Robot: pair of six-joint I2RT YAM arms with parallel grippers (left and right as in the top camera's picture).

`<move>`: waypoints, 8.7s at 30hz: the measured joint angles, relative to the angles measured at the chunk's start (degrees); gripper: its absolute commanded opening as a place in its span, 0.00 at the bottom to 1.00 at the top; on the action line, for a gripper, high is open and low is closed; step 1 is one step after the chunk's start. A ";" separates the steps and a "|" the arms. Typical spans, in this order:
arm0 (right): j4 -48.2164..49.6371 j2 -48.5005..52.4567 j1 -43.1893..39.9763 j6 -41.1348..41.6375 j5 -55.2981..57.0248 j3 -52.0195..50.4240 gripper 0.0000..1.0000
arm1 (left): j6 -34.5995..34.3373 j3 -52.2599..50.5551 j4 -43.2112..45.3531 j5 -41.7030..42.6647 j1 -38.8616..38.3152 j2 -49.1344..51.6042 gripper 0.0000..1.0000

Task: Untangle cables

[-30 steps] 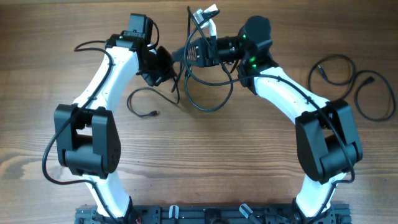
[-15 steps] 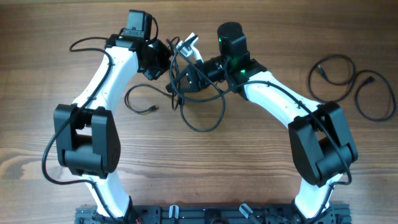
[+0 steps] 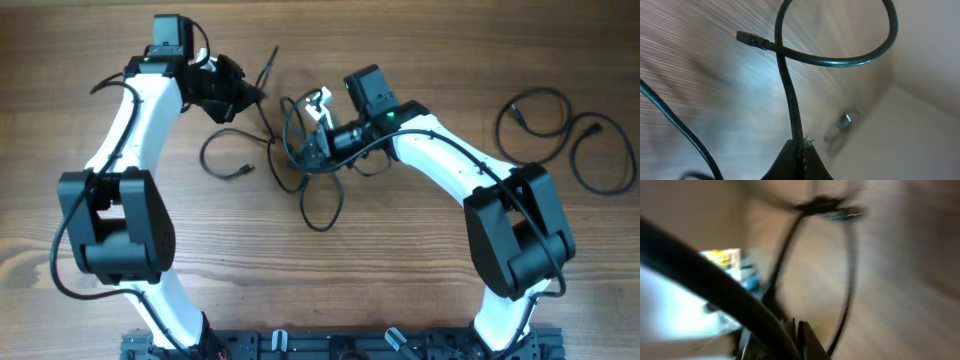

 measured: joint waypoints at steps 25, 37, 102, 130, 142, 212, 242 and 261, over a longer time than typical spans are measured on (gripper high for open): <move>-27.93 0.00 0.00 -9.01 48.39 0.00 0.04 | 3.58 -0.04 -4.90 -4.22 12.28 0.00 0.04; -30.99 0.00 -1.75 -9.07 63.73 0.00 0.04 | 3.78 -0.04 -8.48 -11.72 18.47 0.00 0.07; -47.91 0.00 4.96 -21.57 80.52 18.03 1.00 | 20.31 -0.04 -8.55 -33.66 5.31 0.00 1.00; -39.85 0.00 2.62 -31.93 92.13 18.03 1.00 | 43.08 -0.09 -12.24 -10.67 5.31 -18.91 0.83; -38.64 0.00 -0.17 -32.35 71.23 18.03 1.00 | 44.17 0.44 -16.57 -4.22 4.57 -19.58 0.84; -23.56 0.00 -0.17 -44.28 53.33 18.03 1.00 | 9.55 0.24 -15.17 28.52 1.46 -6.16 0.67; -20.37 0.00 -0.17 -41.59 47.36 18.03 1.00 | 9.22 0.24 -19.10 30.12 1.46 -6.16 0.66; -20.35 0.00 -0.17 -40.76 38.49 18.03 1.00 | 9.11 0.24 -20.57 30.29 1.46 -6.16 0.74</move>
